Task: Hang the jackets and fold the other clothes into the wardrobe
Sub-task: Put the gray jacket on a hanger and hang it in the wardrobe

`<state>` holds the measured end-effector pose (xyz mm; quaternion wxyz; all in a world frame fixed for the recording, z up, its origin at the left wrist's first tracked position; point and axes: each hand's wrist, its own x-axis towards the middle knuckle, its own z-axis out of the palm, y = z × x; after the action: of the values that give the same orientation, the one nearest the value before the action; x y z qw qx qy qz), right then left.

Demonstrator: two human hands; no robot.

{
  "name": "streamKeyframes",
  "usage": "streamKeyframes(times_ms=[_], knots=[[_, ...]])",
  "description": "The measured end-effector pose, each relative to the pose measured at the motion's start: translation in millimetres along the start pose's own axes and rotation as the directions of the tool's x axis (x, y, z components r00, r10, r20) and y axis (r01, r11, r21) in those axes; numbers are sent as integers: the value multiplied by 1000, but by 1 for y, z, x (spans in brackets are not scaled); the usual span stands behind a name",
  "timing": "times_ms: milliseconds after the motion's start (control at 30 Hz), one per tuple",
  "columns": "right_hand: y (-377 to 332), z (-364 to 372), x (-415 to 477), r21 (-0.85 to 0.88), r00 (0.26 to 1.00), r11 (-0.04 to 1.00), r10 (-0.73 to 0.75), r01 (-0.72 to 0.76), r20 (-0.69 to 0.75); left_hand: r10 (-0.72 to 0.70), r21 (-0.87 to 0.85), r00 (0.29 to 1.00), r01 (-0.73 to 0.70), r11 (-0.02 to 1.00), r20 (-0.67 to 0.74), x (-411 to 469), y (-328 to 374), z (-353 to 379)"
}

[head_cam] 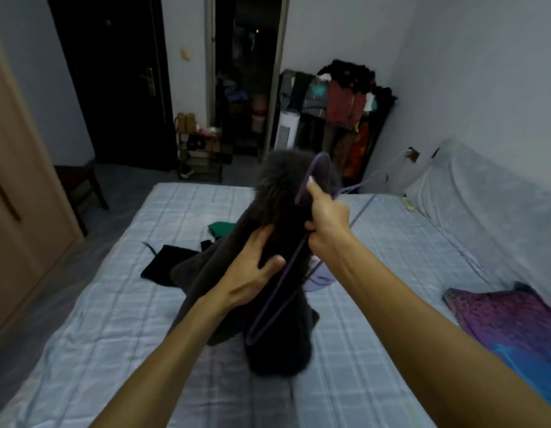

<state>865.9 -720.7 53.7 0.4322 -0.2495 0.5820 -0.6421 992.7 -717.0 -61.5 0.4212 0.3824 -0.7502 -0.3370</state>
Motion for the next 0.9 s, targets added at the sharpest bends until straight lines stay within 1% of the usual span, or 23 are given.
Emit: streamKeyframes(times_ms=[67, 100, 133, 200, 267, 367, 433, 500, 567, 633, 700, 733, 800, 900], knots=[[-21, -13, -5, 62, 998, 997, 32, -36, 58, 5, -70, 994, -13, 997, -109, 13, 16, 7], [-29, -16, -9, 86, 995, 995, 39, -47, 93, -8, -68, 987, -3, 998, -159, 18, 28, 12], [-34, -18, -12, 109, 991, 992, 47, -60, 122, -10, -55, 983, 0, 998, -186, 22, 39, 17], [-46, -20, -18, 150, 986, 985, 65, -89, 154, -2, -18, 983, -1, 1000, -183, 30, 55, 30], [-56, -24, -21, 182, 983, 978, 70, -100, 167, -22, 59, 982, 34, 998, -186, 40, 60, 47], [-64, -35, -24, 179, 983, 980, 55, -87, 177, -66, 194, 948, 131, 972, -311, 52, 68, 72], [-70, -47, -23, 221, 983, 972, 37, -77, 179, 4, 306, 918, 128, 943, -396, 54, 78, 77], [-78, -59, -19, 294, 986, 954, 14, -64, 168, 67, 355, 909, 92, 930, -412, 50, 86, 70], [-85, -69, -16, 309, 986, 951, -38, -14, 161, 134, 419, 904, 54, 906, -406, 46, 92, 58], [-90, -74, -15, 291, 984, 956, -77, 28, 159, 187, 548, 903, 62, 834, -387, 46, 96, 46], [-93, -76, -15, 296, 988, 954, -82, 39, 132, 200, 645, 906, 97, 758, -372, 50, 97, 35], [-95, -78, -14, 308, 991, 951, -78, 42, 105, 196, 669, 903, 123, 733, -381, 52, 96, 29], [-98, -83, -10, 337, 997, 940, -66, 48, 45, 162, 670, 885, 199, 715, -436, 47, 90, 21], [-102, -94, 1, 377, 999, 925, -50, 48, -5, 46, 662, 875, 330, 673, -483, 27, 65, 19]])
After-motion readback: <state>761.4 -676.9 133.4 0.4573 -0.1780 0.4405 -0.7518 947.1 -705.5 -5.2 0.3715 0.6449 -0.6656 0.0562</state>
